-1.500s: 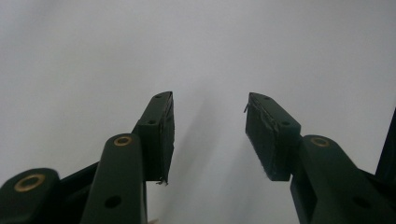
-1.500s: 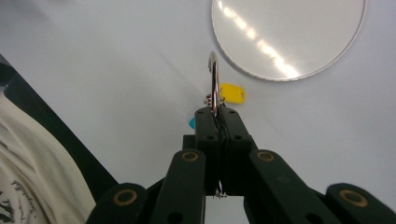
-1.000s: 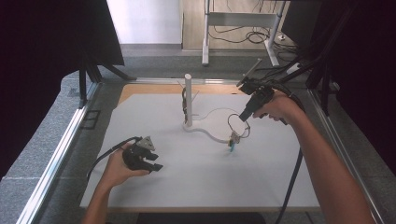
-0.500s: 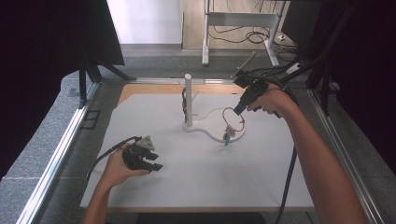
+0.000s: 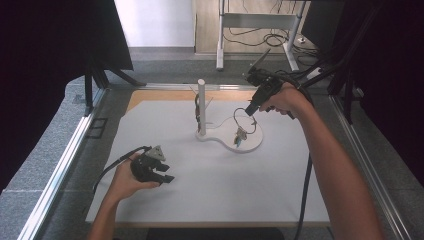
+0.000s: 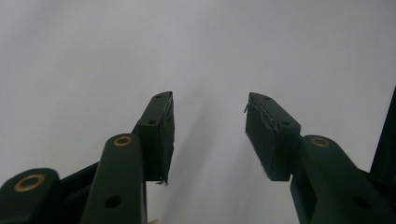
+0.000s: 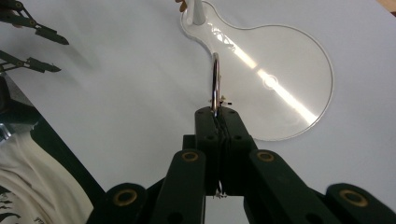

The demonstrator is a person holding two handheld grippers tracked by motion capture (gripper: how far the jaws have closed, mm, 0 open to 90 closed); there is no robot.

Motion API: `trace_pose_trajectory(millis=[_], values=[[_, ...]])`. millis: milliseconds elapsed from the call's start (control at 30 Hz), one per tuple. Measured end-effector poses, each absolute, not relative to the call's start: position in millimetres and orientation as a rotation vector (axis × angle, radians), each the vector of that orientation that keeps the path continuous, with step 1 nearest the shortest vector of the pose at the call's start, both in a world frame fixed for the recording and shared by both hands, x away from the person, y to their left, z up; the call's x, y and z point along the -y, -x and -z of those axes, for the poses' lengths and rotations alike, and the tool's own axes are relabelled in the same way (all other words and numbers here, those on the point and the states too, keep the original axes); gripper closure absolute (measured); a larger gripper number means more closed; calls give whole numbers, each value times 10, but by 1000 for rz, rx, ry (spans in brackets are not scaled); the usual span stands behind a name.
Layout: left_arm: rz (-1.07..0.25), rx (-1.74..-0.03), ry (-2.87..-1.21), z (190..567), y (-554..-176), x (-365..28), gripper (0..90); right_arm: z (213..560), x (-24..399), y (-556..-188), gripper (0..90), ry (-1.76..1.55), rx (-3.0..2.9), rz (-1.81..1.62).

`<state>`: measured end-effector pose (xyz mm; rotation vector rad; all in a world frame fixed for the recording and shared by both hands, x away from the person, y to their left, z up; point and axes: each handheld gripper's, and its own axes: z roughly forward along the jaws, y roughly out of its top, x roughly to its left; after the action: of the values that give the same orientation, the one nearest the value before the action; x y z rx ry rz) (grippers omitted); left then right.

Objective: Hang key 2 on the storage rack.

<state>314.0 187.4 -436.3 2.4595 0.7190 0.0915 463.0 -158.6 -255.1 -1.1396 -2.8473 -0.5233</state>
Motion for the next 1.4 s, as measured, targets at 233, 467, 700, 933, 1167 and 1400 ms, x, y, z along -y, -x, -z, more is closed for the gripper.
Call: trace_pose_trajectory(millis=[233,467,700,933,1167,1400], values=[[-89,-718,-2457,4358,-3137,-1878,524,2534,1552,-4701,882,1150,2844,536],[-92,-713,-2453,4348,-3135,-1890,524,2518,1510,-4747,882,1165,2841,536],[-84,-712,-2450,4351,-3134,-1884,524,2527,1464,-4835,883,1190,2845,540],[-84,-704,-2449,4347,-3137,-1894,524,2531,1424,-4930,882,1198,2844,534],[-83,-698,-2452,4339,-3138,-1900,524,2531,1360,-5011,883,1203,2846,531],[-86,-694,-2450,4331,-3133,-1909,524,2520,1295,-5099,883,1231,2847,524]])
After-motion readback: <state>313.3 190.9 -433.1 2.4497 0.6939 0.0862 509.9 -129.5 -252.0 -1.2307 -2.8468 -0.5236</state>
